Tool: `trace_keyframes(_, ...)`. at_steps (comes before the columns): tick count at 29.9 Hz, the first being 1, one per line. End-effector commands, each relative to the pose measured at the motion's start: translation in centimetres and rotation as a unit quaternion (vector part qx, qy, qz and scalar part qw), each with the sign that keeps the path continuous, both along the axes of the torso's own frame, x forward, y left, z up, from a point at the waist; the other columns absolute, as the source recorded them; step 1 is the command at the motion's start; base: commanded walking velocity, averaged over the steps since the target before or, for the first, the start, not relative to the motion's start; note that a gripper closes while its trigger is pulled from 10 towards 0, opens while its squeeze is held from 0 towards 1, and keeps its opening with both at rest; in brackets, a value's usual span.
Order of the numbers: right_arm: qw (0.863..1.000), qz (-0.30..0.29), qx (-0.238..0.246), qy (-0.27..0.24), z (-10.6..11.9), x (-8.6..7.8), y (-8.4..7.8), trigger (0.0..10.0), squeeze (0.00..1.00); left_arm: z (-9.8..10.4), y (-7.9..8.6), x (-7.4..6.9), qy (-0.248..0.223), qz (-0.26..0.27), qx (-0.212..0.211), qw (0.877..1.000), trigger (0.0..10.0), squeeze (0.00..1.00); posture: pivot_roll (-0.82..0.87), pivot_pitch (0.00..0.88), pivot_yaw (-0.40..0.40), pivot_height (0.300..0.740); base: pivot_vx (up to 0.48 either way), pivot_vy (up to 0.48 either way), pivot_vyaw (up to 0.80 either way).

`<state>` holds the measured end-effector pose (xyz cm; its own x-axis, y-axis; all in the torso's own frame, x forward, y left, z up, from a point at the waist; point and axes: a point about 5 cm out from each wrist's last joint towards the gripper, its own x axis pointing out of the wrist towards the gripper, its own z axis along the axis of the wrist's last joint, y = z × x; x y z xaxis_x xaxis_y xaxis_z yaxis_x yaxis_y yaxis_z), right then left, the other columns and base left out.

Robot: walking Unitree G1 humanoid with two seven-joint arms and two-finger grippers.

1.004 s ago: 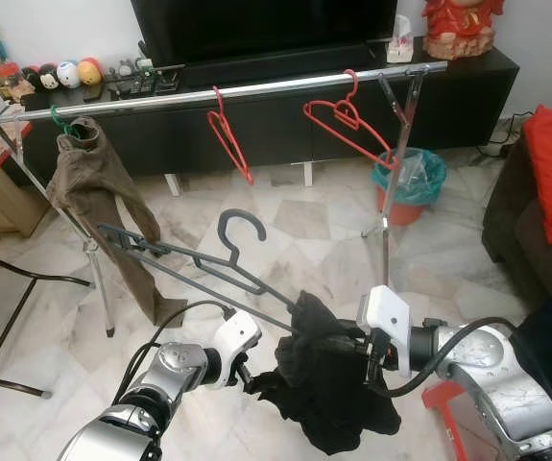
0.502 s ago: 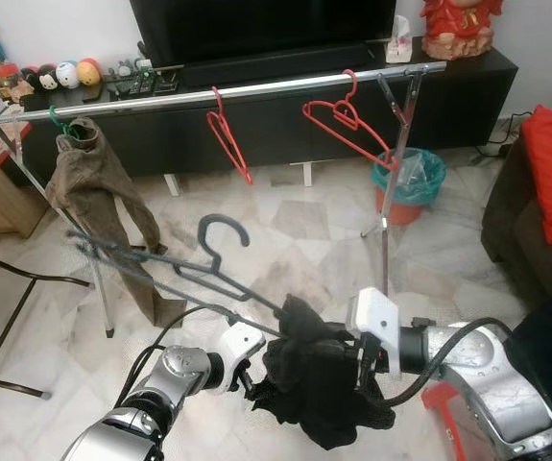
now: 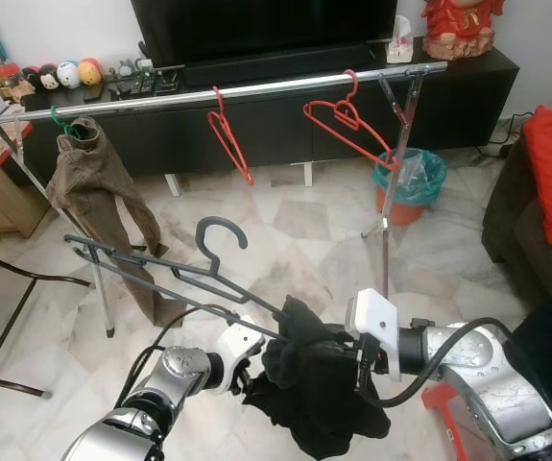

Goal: Hang hanger

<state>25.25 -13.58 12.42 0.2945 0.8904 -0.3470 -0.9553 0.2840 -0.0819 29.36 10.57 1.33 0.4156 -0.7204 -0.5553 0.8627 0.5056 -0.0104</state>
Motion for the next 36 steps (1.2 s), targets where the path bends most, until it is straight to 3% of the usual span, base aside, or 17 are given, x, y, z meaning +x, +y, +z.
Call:
trace_keyframes(1,1.0,0.018,0.014,-0.021,1.1,-0.1,0.7,0.0,0.0,-0.6,1.2,-0.4,0.02,0.007,0.011,1.0,0.0,0.0,-0.08,0.051,0.131,0.74,0.0,0.0,0.0)
trace_keyframes(14,1.0,0.015,0.013,-0.023,1.1,-0.1,0.6,0.0,0.0,-0.8,1.4,-0.7,0.029,0.004,0.008,1.0,0.0,0.0,-0.08,0.053,0.134,0.74,0.0,0.0,0.0)
trace_keyframes(30,1.0,0.011,0.009,-0.022,0.9,0.0,0.4,0.0,0.0,-0.6,2.3,-0.3,0.019,0.039,0.005,0.999,0.0,0.0,-0.07,0.052,0.139,0.74,0.0,0.0,0.0)
trace_keyframes(33,1.0,0.009,-0.008,-0.022,0.7,0.0,0.0,0.0,0.0,-0.7,3.1,-0.4,0.017,0.049,0.021,0.998,0.0,0.0,-0.07,0.05,0.139,0.74,0.0,0.0,0.0)
trace_keyframes(36,0.999,0.01,-0.037,-0.018,0.0,-0.1,-0.6,0.0,0.0,-1.4,4.1,-0.6,0.002,0.047,0.091,0.995,0.0,0.0,-0.06,0.049,0.138,0.74,0.0,0.0,0.0)
